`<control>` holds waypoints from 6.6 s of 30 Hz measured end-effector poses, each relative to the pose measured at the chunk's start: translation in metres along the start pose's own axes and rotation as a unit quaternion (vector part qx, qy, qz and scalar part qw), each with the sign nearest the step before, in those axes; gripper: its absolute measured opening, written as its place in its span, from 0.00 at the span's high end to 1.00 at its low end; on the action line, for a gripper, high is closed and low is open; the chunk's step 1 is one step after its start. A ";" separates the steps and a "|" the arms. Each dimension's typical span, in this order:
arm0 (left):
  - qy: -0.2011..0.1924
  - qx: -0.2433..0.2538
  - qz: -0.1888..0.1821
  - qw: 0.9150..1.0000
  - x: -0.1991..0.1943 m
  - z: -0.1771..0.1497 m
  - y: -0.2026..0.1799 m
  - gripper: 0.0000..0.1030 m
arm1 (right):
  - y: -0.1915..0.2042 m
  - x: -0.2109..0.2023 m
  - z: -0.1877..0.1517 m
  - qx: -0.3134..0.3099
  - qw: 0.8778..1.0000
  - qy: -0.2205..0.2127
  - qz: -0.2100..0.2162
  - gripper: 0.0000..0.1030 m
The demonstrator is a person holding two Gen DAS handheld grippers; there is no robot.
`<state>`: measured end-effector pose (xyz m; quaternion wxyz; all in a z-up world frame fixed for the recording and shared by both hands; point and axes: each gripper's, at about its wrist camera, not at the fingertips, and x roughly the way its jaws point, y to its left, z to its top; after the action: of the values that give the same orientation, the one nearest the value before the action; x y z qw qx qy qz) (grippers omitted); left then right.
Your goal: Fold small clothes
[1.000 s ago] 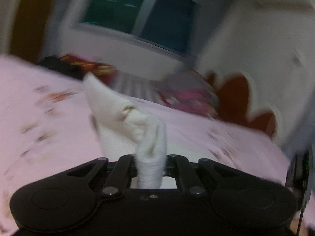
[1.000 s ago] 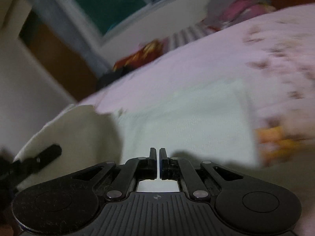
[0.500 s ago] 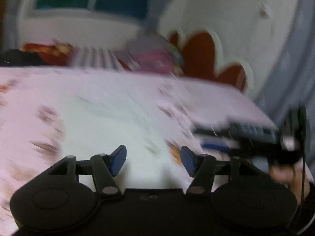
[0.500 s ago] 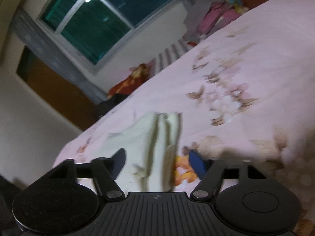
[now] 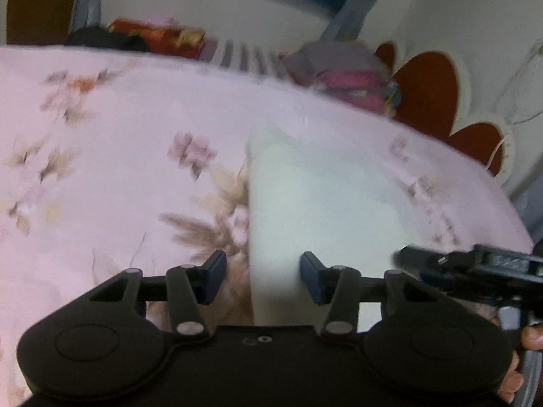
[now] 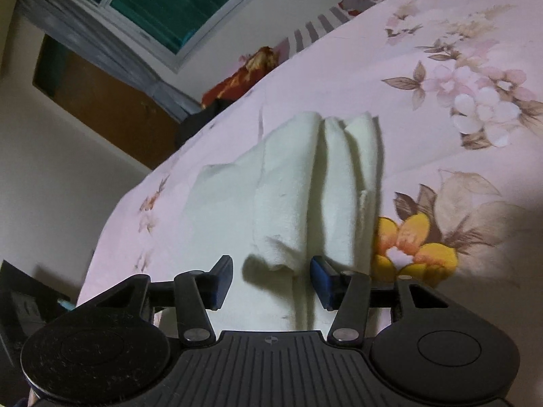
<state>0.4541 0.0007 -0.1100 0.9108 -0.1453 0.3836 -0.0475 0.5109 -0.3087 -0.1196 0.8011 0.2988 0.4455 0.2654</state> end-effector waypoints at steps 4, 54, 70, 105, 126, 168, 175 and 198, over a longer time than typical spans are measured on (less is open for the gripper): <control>-0.029 0.034 -0.034 0.998 0.006 0.015 -0.003 0.60 | 0.009 0.007 0.001 -0.015 1.000 0.001 -0.028 0.64; 0.032 0.100 -0.185 0.977 0.107 0.055 -0.016 0.71 | 0.010 0.037 0.058 -0.118 0.976 0.000 -0.184 0.82; 0.022 0.113 -0.183 0.976 0.049 0.020 -0.012 0.74 | 0.046 0.016 0.031 -0.166 0.975 0.002 -0.150 0.82; 0.017 0.060 -0.181 0.982 -0.043 -0.063 0.016 0.64 | 0.076 -0.059 -0.102 -0.177 0.970 -0.001 -0.167 0.82; 0.046 -0.088 -0.160 0.982 0.033 0.008 0.040 0.29 | -0.015 -0.037 -0.007 0.053 0.994 -0.058 -0.080 0.30; 0.058 0.013 -0.098 0.993 0.026 0.028 -0.025 0.68 | 0.003 -0.032 0.010 -0.039 0.999 0.013 -0.034 0.73; 0.045 0.039 -0.117 0.991 0.000 0.034 -0.011 0.68 | 0.047 -0.037 0.002 -0.062 0.997 -0.003 -0.055 0.73; 0.036 -0.015 -0.129 0.991 -0.087 0.053 0.212 0.68 | 0.236 0.098 -0.080 -0.102 0.993 0.003 -0.058 0.73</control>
<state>0.4258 0.2318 -0.0793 0.8803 -0.2051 0.3950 -0.1644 0.4487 -0.0614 -0.0392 0.8400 0.1885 0.4352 0.2634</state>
